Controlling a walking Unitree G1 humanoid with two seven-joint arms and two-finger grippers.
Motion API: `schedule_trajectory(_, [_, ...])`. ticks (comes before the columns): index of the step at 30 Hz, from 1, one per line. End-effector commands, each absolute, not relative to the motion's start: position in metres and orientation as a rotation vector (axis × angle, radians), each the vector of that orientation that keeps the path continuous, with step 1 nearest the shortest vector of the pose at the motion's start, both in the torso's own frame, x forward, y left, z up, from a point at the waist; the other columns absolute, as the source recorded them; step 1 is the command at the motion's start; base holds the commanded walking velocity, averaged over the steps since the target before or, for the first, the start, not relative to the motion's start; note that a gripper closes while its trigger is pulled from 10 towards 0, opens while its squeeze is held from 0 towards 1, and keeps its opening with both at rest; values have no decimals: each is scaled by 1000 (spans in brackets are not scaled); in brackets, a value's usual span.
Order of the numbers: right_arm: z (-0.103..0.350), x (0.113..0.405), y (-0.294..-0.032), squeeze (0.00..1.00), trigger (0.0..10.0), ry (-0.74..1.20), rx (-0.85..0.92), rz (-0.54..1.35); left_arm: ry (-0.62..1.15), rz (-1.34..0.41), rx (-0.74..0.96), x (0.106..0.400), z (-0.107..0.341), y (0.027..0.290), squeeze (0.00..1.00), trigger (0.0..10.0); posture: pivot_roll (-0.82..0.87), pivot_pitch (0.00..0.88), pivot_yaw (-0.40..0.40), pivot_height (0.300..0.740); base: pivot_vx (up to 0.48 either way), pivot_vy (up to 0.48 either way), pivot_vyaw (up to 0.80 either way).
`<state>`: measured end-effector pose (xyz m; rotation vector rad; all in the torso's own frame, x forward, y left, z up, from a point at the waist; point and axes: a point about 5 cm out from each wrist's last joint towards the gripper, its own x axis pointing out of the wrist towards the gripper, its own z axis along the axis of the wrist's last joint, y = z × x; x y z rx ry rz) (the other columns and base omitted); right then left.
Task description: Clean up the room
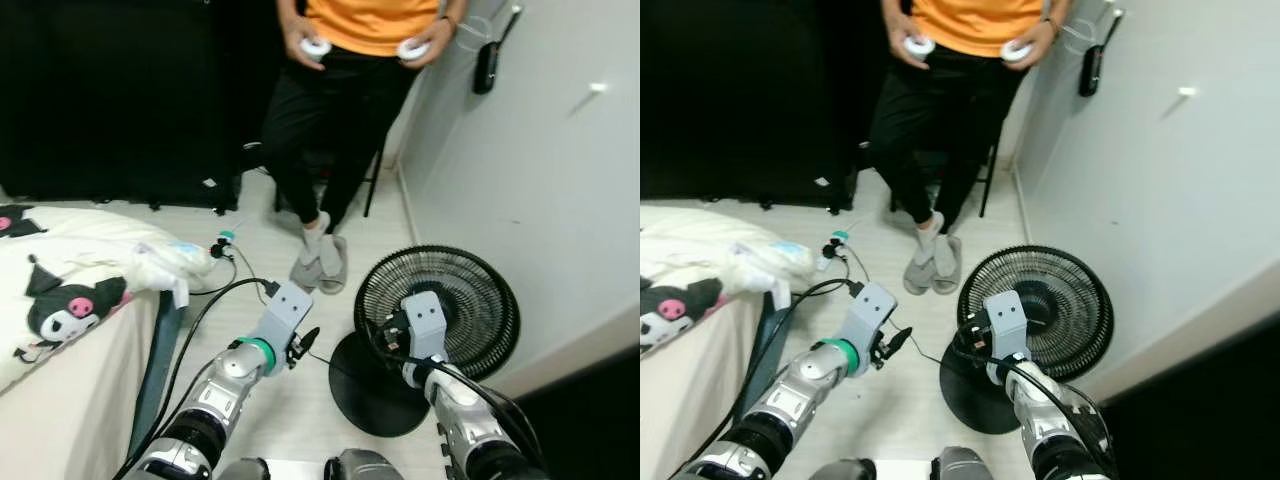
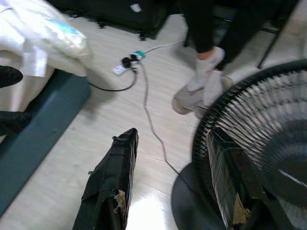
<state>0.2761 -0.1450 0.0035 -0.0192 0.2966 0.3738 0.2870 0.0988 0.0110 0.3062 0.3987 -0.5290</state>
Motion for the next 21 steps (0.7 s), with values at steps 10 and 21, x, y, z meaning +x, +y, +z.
schedule_trajectory(10, [7,284,-136,0,10000,313,18,385,402,-511,357,283,7,106,0,10000,-40,20,-28,740,0,0,740])
schedule_trajectory(21, [8,284,-141,0,10000,306,10,363,410,-523,350,284,7,102,0,10000,-60,21,-25,740,0,0,740])
